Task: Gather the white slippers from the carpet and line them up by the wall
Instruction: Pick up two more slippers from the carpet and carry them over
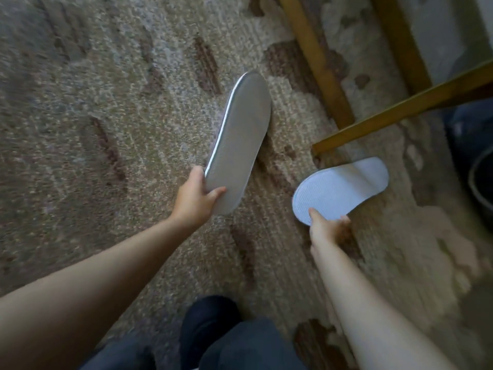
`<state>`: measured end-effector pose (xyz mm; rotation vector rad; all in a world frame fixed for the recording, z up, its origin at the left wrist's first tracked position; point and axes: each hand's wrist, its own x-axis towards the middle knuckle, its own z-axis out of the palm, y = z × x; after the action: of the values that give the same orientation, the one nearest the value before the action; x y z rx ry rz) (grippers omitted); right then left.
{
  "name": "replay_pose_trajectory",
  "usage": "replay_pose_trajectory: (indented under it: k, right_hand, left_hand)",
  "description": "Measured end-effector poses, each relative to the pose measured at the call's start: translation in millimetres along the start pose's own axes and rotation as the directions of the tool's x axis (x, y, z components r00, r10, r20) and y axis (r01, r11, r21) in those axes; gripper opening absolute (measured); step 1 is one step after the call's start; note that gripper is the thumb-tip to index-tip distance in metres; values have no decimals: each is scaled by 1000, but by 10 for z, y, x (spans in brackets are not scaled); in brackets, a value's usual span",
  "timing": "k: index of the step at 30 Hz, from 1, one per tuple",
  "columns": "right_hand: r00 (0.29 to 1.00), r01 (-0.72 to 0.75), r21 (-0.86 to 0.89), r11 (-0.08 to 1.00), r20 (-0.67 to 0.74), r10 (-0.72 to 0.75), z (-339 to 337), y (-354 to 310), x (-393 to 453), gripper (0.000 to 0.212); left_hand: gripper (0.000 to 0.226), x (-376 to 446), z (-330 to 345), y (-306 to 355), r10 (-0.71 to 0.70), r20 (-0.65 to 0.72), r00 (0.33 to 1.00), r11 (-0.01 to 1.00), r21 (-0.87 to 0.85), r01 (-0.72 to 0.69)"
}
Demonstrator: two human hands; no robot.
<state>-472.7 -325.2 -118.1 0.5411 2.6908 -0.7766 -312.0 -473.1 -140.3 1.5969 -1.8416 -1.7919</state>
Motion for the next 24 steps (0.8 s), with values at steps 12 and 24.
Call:
replay_pose_trajectory:
  k: [12,24]
  right_hand:
    - [954,-264,412,872,247,172,44,-94,-277,25]
    - [852,-249,360,899,523,26,-1803,-895,-2079,33]
  left_hand:
    - [27,-183,-150,56,39,3,999,997,-66,-39]
    - [26,-2133,-1468,1674,-30,-188,982,1000,-12,28]
